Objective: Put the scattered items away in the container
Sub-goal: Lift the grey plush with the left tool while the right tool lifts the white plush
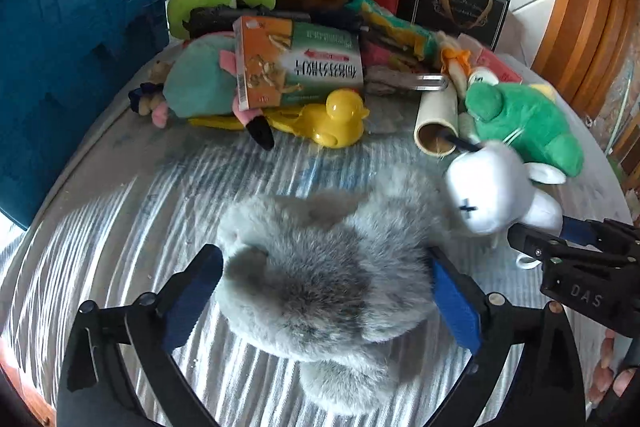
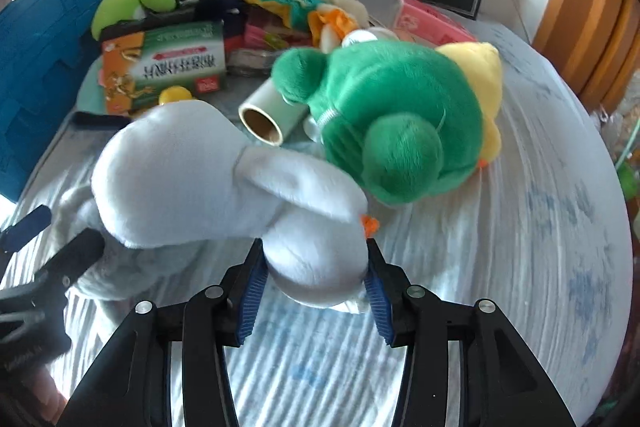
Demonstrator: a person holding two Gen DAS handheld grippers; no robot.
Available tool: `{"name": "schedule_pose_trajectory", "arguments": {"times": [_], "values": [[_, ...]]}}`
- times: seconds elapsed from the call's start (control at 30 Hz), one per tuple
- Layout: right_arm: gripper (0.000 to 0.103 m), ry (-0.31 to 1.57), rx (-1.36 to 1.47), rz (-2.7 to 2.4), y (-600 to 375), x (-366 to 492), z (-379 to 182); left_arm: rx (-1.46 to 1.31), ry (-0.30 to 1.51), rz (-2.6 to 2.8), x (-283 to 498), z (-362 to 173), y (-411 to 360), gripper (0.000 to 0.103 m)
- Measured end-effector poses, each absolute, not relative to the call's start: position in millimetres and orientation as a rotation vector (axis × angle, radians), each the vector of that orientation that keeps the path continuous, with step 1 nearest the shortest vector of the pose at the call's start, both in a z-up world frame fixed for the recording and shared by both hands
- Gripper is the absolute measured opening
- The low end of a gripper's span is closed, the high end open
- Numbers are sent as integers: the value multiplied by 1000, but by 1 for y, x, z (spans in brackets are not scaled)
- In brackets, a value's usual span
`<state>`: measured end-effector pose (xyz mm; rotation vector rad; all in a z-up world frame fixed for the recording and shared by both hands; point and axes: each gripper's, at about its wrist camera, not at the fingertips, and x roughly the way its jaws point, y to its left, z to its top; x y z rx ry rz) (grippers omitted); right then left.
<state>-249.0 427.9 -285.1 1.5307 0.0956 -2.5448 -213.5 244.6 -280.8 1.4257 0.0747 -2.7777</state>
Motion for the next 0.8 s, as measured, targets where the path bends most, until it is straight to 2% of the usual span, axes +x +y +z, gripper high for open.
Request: {"name": "schedule_pose_trajectory", "arguments": {"times": [0.03,0.1,0.17,0.23,0.33,0.43,0.47,0.53,0.57,0.6,0.63,0.67,0.73,0.8], "values": [[62,103,1550,-2522,427,-248,-292,1464,80,-2765,-217,-289,245,102],[71,116,1572,-2490,425,-247,-302,1487,33,-2718,-224,-306,248,103],[71,117,1571,-2473,425,-245,-307,1503,-27,-2684,-231,-316,250,103],[72,124,1557,-2480,425,-246,-307,1501,-14,-2679,-237,-319,248,103],[78,131,1523,-2509,429,-252,-303,1428,21,-2715,-238,-305,246,103],[78,134,1488,-2524,428,-261,-300,1358,32,-2762,-238,-292,249,101],[78,132,1474,-2525,427,-266,-301,1345,30,-2773,-238,-290,251,98],[78,129,1451,-2524,425,-274,-306,1344,10,-2771,-241,-294,254,72],[78,128,1461,-2503,421,-278,-313,1355,4,-2760,-243,-296,254,69],[70,141,1483,-2484,418,-282,-318,1354,4,-2759,-244,-297,254,65],[51,195,1482,-2500,414,-281,-320,1342,10,-2760,-244,-295,253,61],[41,206,1472,-2498,411,-280,-318,1329,24,-2765,-242,-291,251,60],[42,132,1464,-2459,410,-276,-311,1311,41,-2776,-242,-284,248,56],[42,140,1427,-2463,407,-269,-299,1286,46,-2783,-240,-276,245,55]]}}
